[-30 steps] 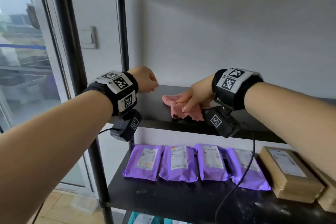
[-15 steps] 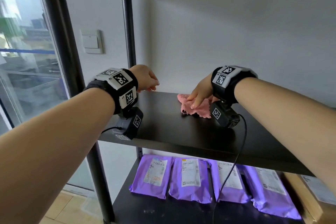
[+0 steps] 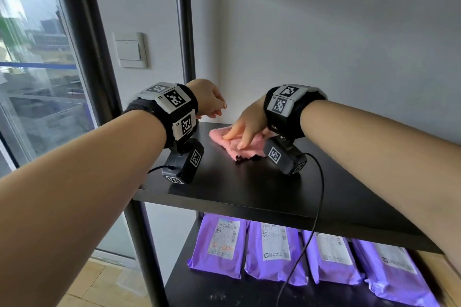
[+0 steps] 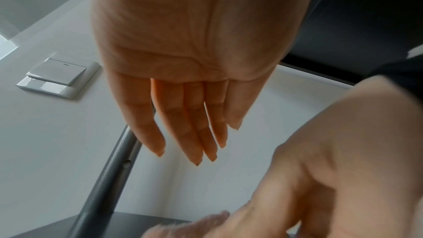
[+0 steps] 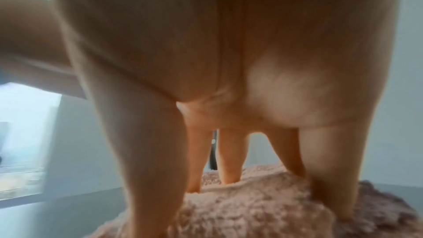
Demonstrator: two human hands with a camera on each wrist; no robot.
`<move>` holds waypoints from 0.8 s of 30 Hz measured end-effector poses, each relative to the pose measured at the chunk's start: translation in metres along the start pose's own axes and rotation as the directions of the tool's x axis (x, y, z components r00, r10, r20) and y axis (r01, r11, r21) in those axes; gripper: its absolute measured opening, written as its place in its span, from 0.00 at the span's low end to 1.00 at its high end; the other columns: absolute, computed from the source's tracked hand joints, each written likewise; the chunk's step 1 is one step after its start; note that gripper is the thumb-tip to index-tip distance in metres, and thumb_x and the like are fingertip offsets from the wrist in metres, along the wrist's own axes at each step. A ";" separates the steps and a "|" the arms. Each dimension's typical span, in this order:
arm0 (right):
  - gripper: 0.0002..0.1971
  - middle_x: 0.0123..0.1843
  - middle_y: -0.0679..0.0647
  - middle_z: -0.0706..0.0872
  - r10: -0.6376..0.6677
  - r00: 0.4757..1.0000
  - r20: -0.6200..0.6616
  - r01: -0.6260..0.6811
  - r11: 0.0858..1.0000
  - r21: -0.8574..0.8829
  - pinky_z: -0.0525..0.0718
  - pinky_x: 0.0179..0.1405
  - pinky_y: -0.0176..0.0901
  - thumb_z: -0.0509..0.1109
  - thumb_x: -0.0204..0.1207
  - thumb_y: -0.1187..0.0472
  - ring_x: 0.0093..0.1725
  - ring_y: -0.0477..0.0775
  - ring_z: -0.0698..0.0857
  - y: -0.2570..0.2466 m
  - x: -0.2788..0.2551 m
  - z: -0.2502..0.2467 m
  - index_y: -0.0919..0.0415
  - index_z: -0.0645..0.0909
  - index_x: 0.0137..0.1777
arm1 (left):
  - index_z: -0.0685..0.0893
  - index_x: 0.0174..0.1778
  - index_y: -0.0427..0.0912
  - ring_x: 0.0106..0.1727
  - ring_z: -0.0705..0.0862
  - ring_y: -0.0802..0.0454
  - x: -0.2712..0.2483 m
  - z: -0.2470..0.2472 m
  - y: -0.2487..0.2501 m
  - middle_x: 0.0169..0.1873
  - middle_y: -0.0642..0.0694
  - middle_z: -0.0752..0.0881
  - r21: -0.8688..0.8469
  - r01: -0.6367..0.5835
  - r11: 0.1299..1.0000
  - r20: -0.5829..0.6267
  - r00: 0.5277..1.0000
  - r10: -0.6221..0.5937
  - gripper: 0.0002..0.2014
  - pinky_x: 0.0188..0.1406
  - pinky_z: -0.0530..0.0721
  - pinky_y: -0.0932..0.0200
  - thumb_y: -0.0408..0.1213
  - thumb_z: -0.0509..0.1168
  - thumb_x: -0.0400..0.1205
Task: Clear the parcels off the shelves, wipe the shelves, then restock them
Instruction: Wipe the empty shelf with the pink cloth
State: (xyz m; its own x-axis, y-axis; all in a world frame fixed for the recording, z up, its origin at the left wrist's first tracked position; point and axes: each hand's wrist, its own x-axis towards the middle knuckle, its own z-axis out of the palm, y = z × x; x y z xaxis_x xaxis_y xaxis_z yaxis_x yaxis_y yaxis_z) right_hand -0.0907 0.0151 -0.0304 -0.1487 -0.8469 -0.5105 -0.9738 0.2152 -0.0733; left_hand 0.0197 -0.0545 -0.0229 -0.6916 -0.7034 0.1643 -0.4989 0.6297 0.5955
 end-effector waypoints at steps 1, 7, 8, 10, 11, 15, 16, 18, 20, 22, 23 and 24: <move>0.28 0.82 0.55 0.61 -0.005 1.000 -0.003 0.005 0.998 -0.055 0.65 0.76 0.41 0.62 0.83 0.58 0.76 0.51 0.67 -0.005 -0.003 0.001 0.51 0.59 0.82 | 0.85 0.49 0.44 0.37 0.83 0.61 0.001 0.000 0.001 0.38 0.52 0.86 0.007 -0.001 1.000 -0.005 1.000 0.001 0.08 0.42 0.82 0.61 0.37 0.60 0.84; 0.27 0.82 0.44 0.63 -0.023 0.999 -0.033 0.016 0.983 -0.183 0.66 0.77 0.46 0.66 0.80 0.51 0.74 0.49 0.71 -0.001 -0.042 0.014 0.34 0.63 0.77 | 0.82 0.41 0.44 0.36 0.83 0.61 0.005 0.001 0.009 0.41 0.49 0.86 0.006 -0.035 0.999 0.035 0.999 0.034 0.08 0.36 0.80 0.64 0.37 0.61 0.84; 0.27 0.80 0.44 0.67 0.013 0.999 -0.049 -0.021 0.987 -0.161 0.70 0.73 0.37 0.66 0.80 0.52 0.70 0.44 0.75 0.005 -0.047 0.014 0.35 0.64 0.77 | 0.82 0.40 0.45 0.36 0.83 0.61 0.006 0.002 0.010 0.40 0.49 0.86 0.006 -0.039 0.999 0.041 0.998 0.039 0.08 0.36 0.80 0.64 0.37 0.61 0.84; 0.26 0.58 0.35 0.86 0.095 0.994 -0.060 -0.102 0.985 -0.137 0.75 0.45 0.19 0.65 0.81 0.54 0.41 0.28 0.82 0.020 -0.050 0.011 0.40 0.64 0.78 | 0.83 0.43 0.44 0.36 0.83 0.61 0.005 0.002 0.012 0.38 0.51 0.85 -0.001 -0.044 0.999 0.053 0.998 0.044 0.07 0.35 0.80 0.64 0.38 0.61 0.84; 0.27 0.43 0.31 0.88 0.130 0.990 -0.049 -0.136 0.980 -0.147 0.73 0.33 0.17 0.64 0.82 0.56 0.27 0.27 0.78 0.027 -0.051 0.010 0.44 0.62 0.80 | 0.84 0.47 0.43 0.36 0.83 0.61 0.004 0.002 0.013 0.37 0.51 0.85 -0.006 -0.047 0.999 0.059 0.997 0.048 0.06 0.35 0.79 0.63 0.37 0.61 0.84; 0.30 0.75 0.50 0.71 0.214 0.976 -0.051 -0.219 0.962 -0.160 0.76 0.38 0.18 0.56 0.86 0.61 0.64 0.32 0.77 0.033 -0.041 0.006 0.61 0.46 0.84 | 0.83 0.49 0.43 0.37 0.83 0.60 0.002 -0.001 0.011 0.36 0.52 0.85 -0.003 -0.060 0.998 0.073 0.996 0.060 0.07 0.36 0.80 0.62 0.36 0.60 0.84; 0.30 0.82 0.54 0.61 0.222 0.974 -0.054 -0.228 0.958 -0.173 0.71 0.52 0.23 0.54 0.86 0.61 0.77 0.43 0.67 0.029 -0.037 0.005 0.62 0.45 0.83 | 0.83 0.48 0.43 0.37 0.83 0.60 0.002 -0.001 0.010 0.36 0.53 0.85 -0.001 -0.061 0.998 0.073 0.995 0.060 0.07 0.37 0.80 0.63 0.36 0.59 0.84; 0.29 0.84 0.57 0.55 0.213 0.976 -0.044 -0.217 0.966 -0.140 0.67 0.61 0.32 0.55 0.86 0.60 0.80 0.53 0.60 0.019 -0.033 0.005 0.60 0.48 0.84 | 0.83 0.47 0.44 0.37 0.83 0.60 0.003 -0.001 0.010 0.36 0.53 0.85 0.003 -0.063 0.998 0.074 0.995 0.063 0.08 0.37 0.80 0.63 0.35 0.58 0.84; 0.29 0.82 0.55 0.61 0.155 0.987 -0.037 -0.158 0.983 -0.089 0.68 0.66 0.36 0.58 0.85 0.58 0.75 0.43 0.70 0.016 -0.032 0.004 0.54 0.52 0.84 | 0.83 0.46 0.44 0.39 0.84 0.58 0.006 0.003 0.012 0.37 0.52 0.85 0.010 -0.068 0.998 0.081 0.994 0.067 0.08 0.38 0.79 0.63 0.36 0.59 0.85; 0.30 0.64 0.45 0.85 0.139 0.990 -0.015 -0.140 0.988 -0.072 0.73 0.52 0.28 0.60 0.84 0.57 0.41 0.22 0.82 0.020 -0.036 0.004 0.50 0.53 0.83 | 0.83 0.44 0.45 0.38 0.83 0.59 0.010 0.008 0.015 0.36 0.53 0.85 0.007 -0.078 0.997 0.101 0.992 0.077 0.08 0.37 0.79 0.63 0.36 0.59 0.85; 0.30 0.48 0.39 0.91 0.153 0.988 -0.016 -0.154 0.985 -0.075 0.72 0.45 0.23 0.60 0.84 0.57 0.31 0.23 0.81 0.024 -0.038 0.004 0.49 0.52 0.83 | 0.83 0.42 0.46 0.37 0.83 0.60 0.013 0.011 0.017 0.36 0.53 0.85 0.007 -0.087 0.996 0.114 0.990 0.085 0.09 0.37 0.78 0.63 0.36 0.59 0.84; 0.30 0.48 0.39 0.91 0.183 0.983 -0.023 -0.185 0.980 -0.074 0.72 0.45 0.22 0.60 0.84 0.56 0.37 0.26 0.84 0.030 -0.040 0.004 0.49 0.51 0.83 | 0.82 0.40 0.47 0.36 0.83 0.61 0.016 0.014 0.019 0.35 0.54 0.85 0.007 -0.097 0.995 0.127 0.987 0.095 0.09 0.37 0.78 0.63 0.36 0.59 0.84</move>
State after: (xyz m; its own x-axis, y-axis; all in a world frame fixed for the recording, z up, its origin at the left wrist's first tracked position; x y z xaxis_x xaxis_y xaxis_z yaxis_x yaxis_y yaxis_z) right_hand -0.1129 0.0572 -0.0155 -0.3287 -0.8039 -0.4957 -0.9397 0.3310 0.0862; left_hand -0.0079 -0.0488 -0.0197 -0.7966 -0.5927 0.1193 -0.4333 0.6973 0.5709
